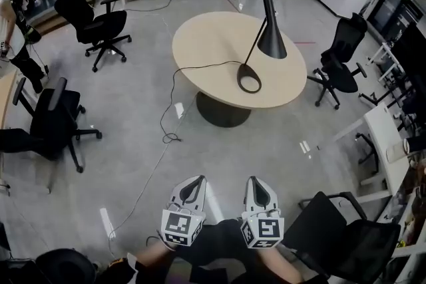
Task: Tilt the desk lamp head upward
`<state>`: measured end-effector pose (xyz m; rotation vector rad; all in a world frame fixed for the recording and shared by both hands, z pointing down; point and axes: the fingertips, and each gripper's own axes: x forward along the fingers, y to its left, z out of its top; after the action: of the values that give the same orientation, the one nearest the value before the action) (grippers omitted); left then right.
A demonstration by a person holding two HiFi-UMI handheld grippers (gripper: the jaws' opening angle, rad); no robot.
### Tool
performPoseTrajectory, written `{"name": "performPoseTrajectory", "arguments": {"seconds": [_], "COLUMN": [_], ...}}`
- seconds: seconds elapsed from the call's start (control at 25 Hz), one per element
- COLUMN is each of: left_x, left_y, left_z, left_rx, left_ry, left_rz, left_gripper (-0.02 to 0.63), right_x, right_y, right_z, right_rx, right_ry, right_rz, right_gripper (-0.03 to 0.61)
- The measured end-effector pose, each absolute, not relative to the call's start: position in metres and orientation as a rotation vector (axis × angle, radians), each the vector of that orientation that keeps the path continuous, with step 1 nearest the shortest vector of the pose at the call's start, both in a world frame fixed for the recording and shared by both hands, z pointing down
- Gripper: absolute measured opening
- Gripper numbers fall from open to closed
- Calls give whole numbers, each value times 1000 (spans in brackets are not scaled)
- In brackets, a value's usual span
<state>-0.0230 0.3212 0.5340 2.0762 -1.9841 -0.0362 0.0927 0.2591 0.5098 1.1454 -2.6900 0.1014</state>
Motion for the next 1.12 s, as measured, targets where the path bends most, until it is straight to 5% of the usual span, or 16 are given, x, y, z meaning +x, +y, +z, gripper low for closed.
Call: {"name": "performPoseTrajectory", "arguments": {"seconds": [0.48,1.12], "left_x": [-66,-73], "left_y": [274,-5], "left_z": [549,514], "left_rx": [2031,1961], "left_ry": [-2006,-2158], "left_rz": [-6,138], "left_gripper": [48,48], "right_x": [58,64], "right_y": [194,-102], "right_z": [514,506], "right_rx": [1159,1104], "right_ry": [-2708,-2824], "right_rz": [136,171], "right_gripper": [9,9]}}
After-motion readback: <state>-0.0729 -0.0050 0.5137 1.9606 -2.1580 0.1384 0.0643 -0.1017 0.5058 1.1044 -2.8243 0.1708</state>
